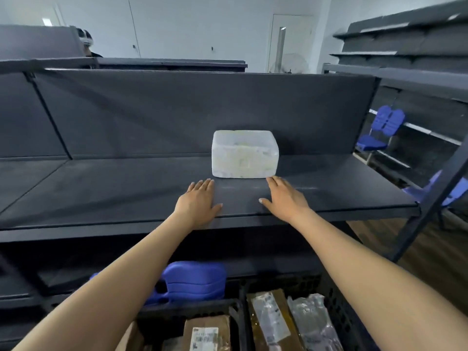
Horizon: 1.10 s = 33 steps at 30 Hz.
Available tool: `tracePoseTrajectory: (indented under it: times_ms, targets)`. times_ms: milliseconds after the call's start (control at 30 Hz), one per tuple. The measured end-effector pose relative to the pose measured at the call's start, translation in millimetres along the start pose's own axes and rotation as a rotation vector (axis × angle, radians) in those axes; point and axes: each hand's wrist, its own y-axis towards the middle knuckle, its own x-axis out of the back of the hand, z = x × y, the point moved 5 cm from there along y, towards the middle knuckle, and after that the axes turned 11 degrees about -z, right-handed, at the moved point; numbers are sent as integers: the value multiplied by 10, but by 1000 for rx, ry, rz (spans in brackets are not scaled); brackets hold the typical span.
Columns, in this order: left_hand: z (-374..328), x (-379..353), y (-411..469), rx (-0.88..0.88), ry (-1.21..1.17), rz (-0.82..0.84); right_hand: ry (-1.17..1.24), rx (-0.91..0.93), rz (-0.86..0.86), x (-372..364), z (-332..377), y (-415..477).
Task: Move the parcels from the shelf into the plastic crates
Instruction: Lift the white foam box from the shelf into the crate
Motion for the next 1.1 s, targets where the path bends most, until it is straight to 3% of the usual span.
tracePoseTrajectory:
  times_ms: [433,600,767,967,1100]
  targets:
    - [140,-55,1307,58,-63,-40,-56,-36,-55,26,-400,1298]
    - [252,-210,1781,82,-96,-50,-9,-70,7,-145,-579,1683]
    - [454,-410,1999,321,-385,-9,197,-214,-15,-404,-807,1869]
    - [522,-611,2086,312,-612,28,552,-364,33,-639,-965,1918]
    - [536,-708,2065,383,-720,-33,687,-361,20,-649,-909,1874]
